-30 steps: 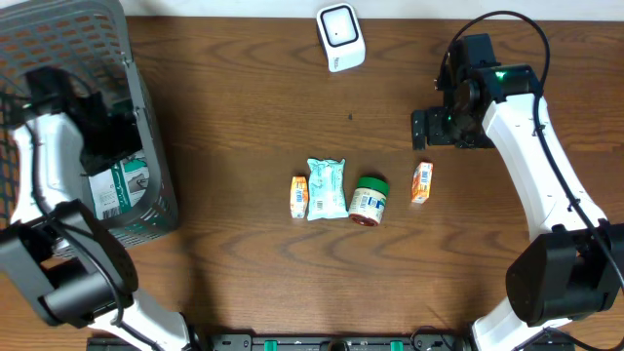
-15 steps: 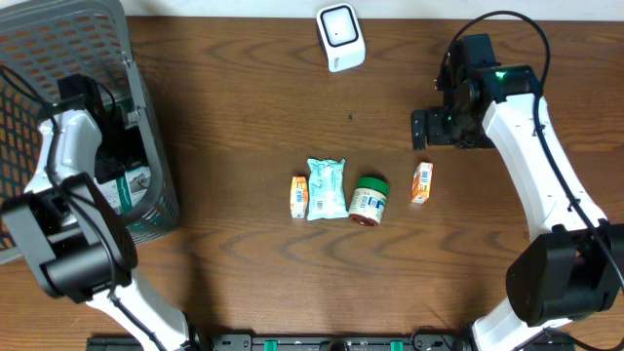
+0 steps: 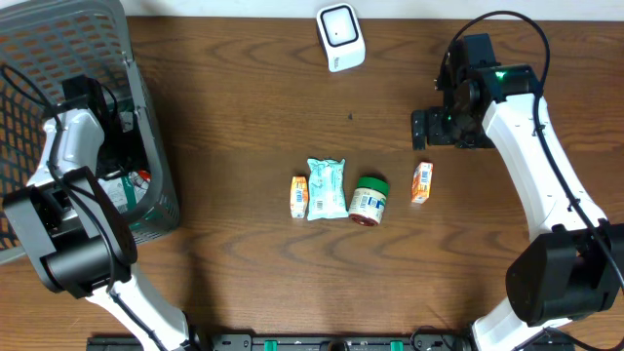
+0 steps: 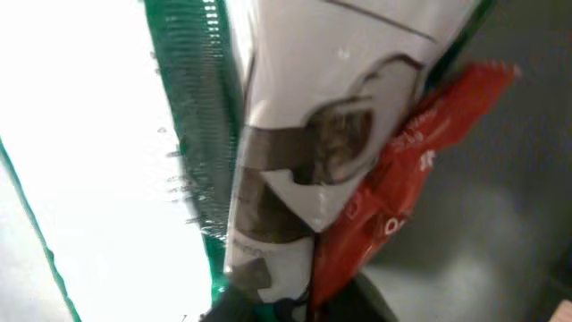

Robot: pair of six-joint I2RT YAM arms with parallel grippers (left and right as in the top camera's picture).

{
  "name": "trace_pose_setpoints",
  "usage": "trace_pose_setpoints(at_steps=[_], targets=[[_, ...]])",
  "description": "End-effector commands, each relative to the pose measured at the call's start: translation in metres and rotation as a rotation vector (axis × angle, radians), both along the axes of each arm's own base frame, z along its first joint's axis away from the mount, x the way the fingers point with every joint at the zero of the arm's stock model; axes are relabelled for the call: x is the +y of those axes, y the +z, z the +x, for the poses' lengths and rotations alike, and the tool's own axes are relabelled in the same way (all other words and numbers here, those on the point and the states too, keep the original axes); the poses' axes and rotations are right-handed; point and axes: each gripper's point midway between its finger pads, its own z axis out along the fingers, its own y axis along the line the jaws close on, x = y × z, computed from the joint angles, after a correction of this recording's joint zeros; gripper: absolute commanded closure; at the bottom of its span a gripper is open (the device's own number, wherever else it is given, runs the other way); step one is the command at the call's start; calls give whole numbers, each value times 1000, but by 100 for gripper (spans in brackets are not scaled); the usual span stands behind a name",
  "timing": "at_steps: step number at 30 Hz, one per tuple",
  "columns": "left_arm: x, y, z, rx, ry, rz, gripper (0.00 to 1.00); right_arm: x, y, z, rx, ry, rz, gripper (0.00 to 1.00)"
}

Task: Scan the item barcode
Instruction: 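Grasp the green 3M packet and red Nescafe stick with the left gripper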

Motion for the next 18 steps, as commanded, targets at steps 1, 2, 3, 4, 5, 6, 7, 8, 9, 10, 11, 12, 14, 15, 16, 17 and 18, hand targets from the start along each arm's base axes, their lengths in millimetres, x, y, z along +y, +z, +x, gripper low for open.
trace_pose_setpoints(at_steps=[1, 2, 3, 4, 5, 6, 7, 8, 9, 10, 11, 12, 14, 15, 16, 17, 18], targets=[[-8, -30, -12, 76, 3, -45, 93, -2, 3, 0, -8, 2, -3, 1], [-7, -26, -10, 65, 3, -41, 93, -2, 3, 0, -8, 2, -3, 1], [-6, -22, -7, 51, 8, -35, 93, -2, 3, 0, -8, 2, -3, 1], [-4, -14, -2, 27, 11, -26, 93, -2, 3, 0, -8, 2, -3, 1], [-2, -3, 3, -1, 15, -15, 93, -2, 3, 0, -8, 2, -3, 1], [0, 7, 8, -29, 18, -4, 93, -2, 3, 0, -8, 2, -3, 1], [2, 19, 13, -64, 23, 12, 93, -2, 3, 0, -8, 2, -3, 1], [5, 32, 17, -101, 25, 29, 93, -2, 3, 0, -8, 2, -3, 1], [7, 50, 22, -154, 25, 50, 93, -2, 3, 0, -8, 2, -3, 1], [8, 64, 24, -192, 26, 68, 93, -2, 3, 0, -8, 2, -2, 1], [12, 78, 25, -224, 34, 97, 92, -2, 3, 0, -8, 2, -2, 1], [16, 89, 24, -245, 48, 126, 93, -2, 3, 0, -8, 2, -3, 1], [23, 114, 22, -295, 66, 191, 93, -2, 3, 0, -8, 2, -3, 1], [28, 128, 21, -323, 75, 228, 93, -2, 3, 0, -9, 2, -3, 1], [32, 140, 20, -348, 83, 261, 93, -2, 3, 0, -8, 2, -3, 1], [35, 153, 19, -376, 93, 295, 93, -2, 3, 0, -8, 2, -3, 1], [39, 170, 18, -419, 104, 331, 93, -2, 3, 0, -8, 2, -3, 1]])
